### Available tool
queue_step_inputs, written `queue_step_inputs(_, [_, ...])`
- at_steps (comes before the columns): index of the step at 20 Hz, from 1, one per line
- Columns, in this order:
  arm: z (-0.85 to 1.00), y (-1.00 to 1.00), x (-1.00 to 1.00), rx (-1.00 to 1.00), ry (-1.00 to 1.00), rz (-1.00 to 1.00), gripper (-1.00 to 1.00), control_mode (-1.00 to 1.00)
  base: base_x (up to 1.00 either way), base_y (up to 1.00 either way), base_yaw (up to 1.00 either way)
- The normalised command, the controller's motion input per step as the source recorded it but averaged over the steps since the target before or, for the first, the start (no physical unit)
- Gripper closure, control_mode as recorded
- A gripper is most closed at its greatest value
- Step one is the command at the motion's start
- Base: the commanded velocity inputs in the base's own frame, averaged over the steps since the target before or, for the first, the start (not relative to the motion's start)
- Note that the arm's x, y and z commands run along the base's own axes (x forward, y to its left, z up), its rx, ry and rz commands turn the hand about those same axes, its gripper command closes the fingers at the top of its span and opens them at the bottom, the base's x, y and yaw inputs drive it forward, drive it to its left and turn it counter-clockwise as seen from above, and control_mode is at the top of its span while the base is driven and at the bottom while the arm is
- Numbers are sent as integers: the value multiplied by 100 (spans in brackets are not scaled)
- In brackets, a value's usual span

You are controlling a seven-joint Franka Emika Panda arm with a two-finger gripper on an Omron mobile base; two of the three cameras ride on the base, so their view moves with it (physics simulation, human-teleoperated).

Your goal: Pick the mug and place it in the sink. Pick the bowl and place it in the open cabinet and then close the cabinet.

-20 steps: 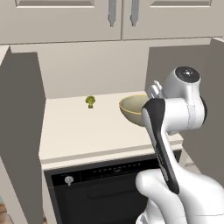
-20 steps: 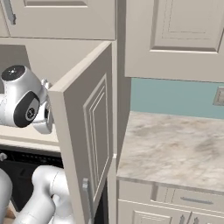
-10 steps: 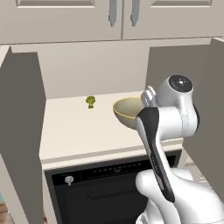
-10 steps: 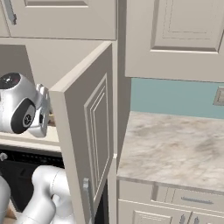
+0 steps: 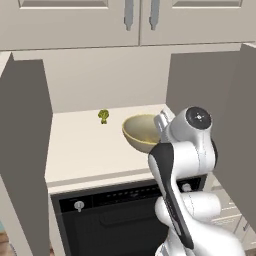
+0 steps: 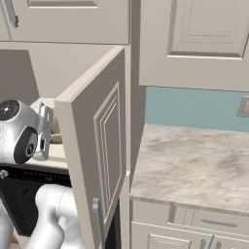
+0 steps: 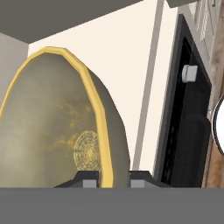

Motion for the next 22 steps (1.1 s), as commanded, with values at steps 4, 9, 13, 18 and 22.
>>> queue_step_inputs(4, [-14, 0, 45, 5, 0, 0, 100, -100, 0, 0, 0])
queue_step_inputs(9, [-12, 3, 53, 3, 0, 0, 100, -100, 0, 0, 0])
queue_step_inputs(13, [-15, 0, 34, 2, 0, 0, 100, -100, 0, 0, 0])
queue_step_inputs(18, [-22, 0, 17, 0, 0, 0, 100, -100, 0, 0, 0])
queue_step_inputs(22, [-20, 1, 15, 0, -2, 0, 100, -100, 0, 0, 0])
